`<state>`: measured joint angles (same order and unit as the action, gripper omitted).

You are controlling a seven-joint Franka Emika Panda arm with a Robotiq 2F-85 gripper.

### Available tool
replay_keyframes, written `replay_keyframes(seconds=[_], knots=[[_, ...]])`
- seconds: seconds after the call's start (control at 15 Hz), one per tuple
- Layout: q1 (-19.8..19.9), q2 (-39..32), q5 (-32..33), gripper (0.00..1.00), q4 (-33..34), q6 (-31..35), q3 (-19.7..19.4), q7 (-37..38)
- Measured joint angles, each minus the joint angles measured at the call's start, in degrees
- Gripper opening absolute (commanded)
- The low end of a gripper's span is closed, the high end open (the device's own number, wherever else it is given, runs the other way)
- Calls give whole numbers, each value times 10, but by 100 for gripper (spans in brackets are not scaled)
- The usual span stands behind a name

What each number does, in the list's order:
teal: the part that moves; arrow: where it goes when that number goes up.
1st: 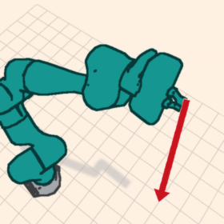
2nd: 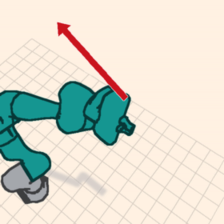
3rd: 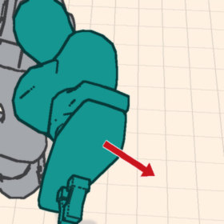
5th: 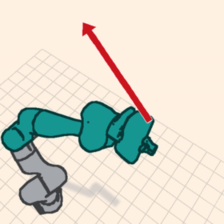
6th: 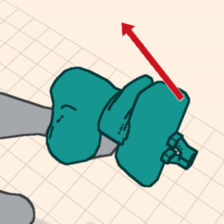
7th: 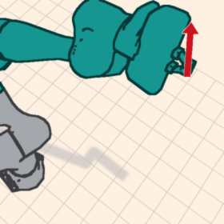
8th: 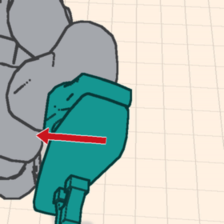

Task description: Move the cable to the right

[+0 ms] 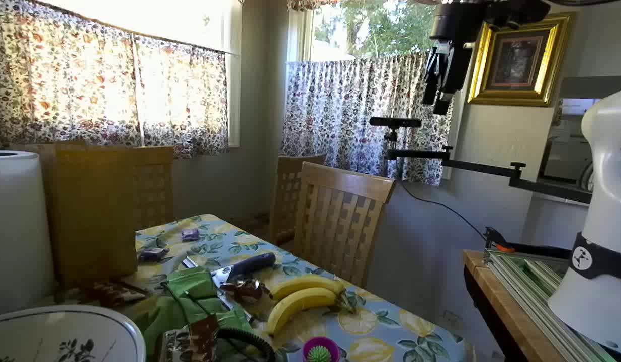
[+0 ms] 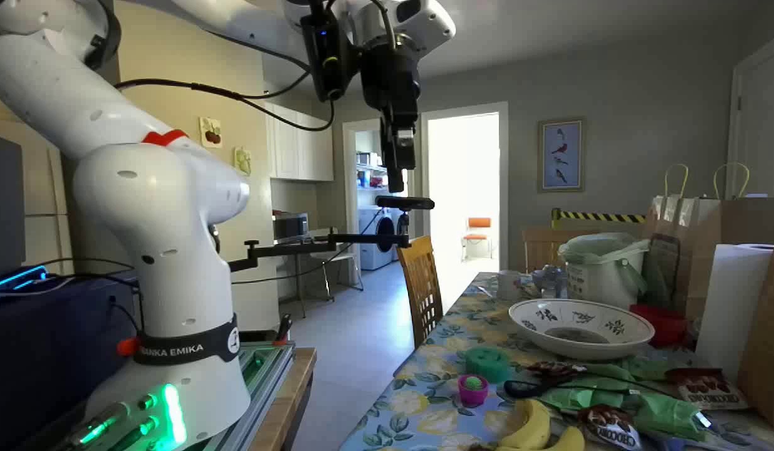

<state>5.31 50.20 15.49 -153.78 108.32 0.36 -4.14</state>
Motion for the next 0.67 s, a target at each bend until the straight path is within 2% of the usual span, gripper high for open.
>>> replay_keyframes(seconds=[0.67], knots=[[-2, -2, 0, 100, 0, 4, -1, -1]])
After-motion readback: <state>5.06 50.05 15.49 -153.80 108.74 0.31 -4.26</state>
